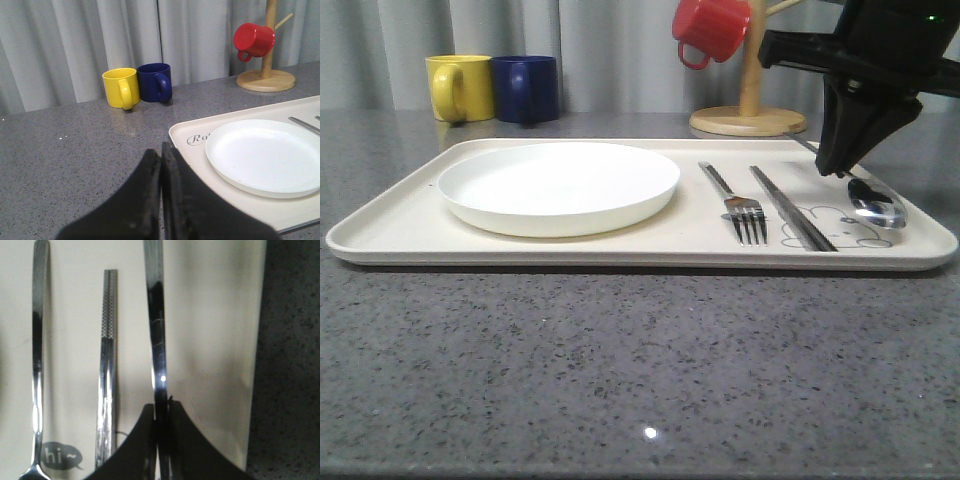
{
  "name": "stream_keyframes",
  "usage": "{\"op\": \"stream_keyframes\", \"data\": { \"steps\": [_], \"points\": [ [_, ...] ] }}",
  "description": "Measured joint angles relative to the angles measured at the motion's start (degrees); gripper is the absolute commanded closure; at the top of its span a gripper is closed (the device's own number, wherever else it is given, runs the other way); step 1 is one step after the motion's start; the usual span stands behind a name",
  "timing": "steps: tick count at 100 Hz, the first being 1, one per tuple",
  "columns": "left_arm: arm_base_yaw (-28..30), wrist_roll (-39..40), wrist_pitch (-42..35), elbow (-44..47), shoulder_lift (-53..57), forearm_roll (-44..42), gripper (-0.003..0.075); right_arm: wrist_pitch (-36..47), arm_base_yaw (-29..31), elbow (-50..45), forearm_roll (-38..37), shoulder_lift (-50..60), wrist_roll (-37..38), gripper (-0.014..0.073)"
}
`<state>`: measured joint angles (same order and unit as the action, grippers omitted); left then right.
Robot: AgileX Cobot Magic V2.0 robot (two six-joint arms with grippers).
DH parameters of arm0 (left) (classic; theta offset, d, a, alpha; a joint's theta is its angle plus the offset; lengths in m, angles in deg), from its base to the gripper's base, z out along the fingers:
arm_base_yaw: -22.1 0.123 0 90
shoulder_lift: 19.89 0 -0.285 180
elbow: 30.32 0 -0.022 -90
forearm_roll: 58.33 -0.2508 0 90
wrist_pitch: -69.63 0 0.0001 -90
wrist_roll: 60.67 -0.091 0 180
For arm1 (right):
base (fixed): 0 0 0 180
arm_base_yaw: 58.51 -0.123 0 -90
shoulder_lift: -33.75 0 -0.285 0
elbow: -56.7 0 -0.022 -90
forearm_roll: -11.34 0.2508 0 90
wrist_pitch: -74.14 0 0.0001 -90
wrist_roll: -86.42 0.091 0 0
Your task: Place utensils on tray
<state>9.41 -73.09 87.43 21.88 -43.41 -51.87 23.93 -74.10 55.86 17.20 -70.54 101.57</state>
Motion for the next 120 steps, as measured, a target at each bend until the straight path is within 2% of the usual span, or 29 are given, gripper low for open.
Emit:
{"op": "stream_keyframes", "data": {
  "steps": [7, 47, 78, 100, 120],
  "points": [
    [0.0, 0.0, 0.0, 0.0, 0.0, 0.0, 0.0738, 0.11, -0.05, 0.0, 0.0, -0.51, 0.12, 0.0645],
    [0.0, 0.0, 0.0, 0.0, 0.0, 0.0, 0.0738, 0.97, -0.14, 0.0, 0.0, -0.65, 0.24, 0.0501],
    [0.0, 0.0, 0.0, 0.0, 0.0, 0.0, 0.0738, 0.97, -0.14, 0.0, 0.0, -0.65, 0.24, 0.0323],
    [0.0, 0.0, 0.0, 0.0, 0.0, 0.0, 0.0738, 1.76, -0.14, 0.0, -0.22, -0.09, 0.24, 0.032],
    [0.0, 0.0, 0.0, 0.0, 0.0, 0.0, 0.0738, 3.77, 0.62, 0.0, -4.15, 5.14, 0.24, 0.032]
  ]
}}
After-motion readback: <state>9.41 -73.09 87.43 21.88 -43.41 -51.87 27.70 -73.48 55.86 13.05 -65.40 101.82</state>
